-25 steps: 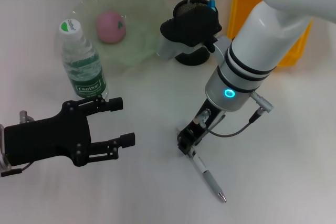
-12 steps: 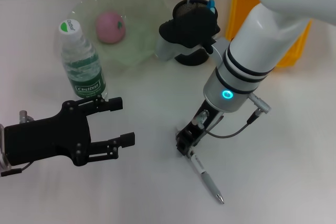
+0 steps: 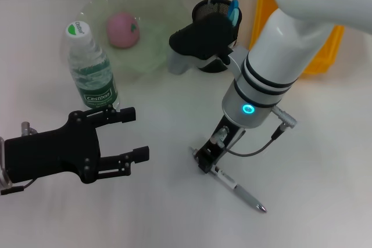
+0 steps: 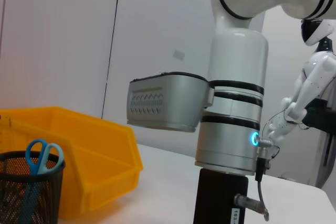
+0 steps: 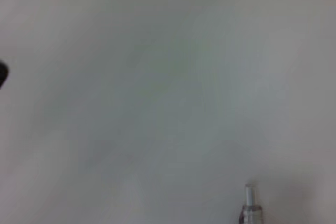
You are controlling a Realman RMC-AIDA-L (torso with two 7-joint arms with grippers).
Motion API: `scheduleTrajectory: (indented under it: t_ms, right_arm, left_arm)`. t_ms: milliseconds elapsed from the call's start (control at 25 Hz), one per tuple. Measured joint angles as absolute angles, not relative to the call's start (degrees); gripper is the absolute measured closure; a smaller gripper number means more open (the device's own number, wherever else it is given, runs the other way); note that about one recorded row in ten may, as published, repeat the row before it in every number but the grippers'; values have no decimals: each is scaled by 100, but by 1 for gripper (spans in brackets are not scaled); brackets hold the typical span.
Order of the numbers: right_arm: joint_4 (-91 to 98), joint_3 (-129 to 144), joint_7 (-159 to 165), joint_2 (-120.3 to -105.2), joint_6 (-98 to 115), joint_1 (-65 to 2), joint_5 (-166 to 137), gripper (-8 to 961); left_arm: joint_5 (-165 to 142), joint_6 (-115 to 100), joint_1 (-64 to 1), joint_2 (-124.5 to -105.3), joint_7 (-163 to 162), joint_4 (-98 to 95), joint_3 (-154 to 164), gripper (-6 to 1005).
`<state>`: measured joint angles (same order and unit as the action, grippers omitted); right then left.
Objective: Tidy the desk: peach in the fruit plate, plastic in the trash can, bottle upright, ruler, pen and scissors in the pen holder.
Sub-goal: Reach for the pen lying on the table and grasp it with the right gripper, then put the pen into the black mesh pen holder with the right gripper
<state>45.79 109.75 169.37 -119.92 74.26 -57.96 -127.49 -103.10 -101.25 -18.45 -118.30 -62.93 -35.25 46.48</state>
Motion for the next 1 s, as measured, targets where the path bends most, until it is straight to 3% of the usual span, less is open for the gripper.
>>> scheduleTrajectory:
  t_ms: [280,440,760,1000]
  right_arm:
    - [5073,10993,16927,-11991,7502,-5603,-12899,834]
    - [5807,10482,16927,-11934,7607,-5189,-13297,835]
    - [8874,8590,15703,-11952,6365,-3056,-13677,835]
    - [8607,8698,11871,-11968,4189,-1856,-10183,836]
  left_arm:
    - [-10304,-10125,-1832,-11830,-6293,-3539,4616,199]
    - [-10296,-10143,-1823,-11830,-6292,-3542,4557,199]
    - [-10291,-10172,-1799,-11830,-6229,-3505,4552,199]
    - [-10291,-10178,-1807,-11849,-6126,-3495,4553,199]
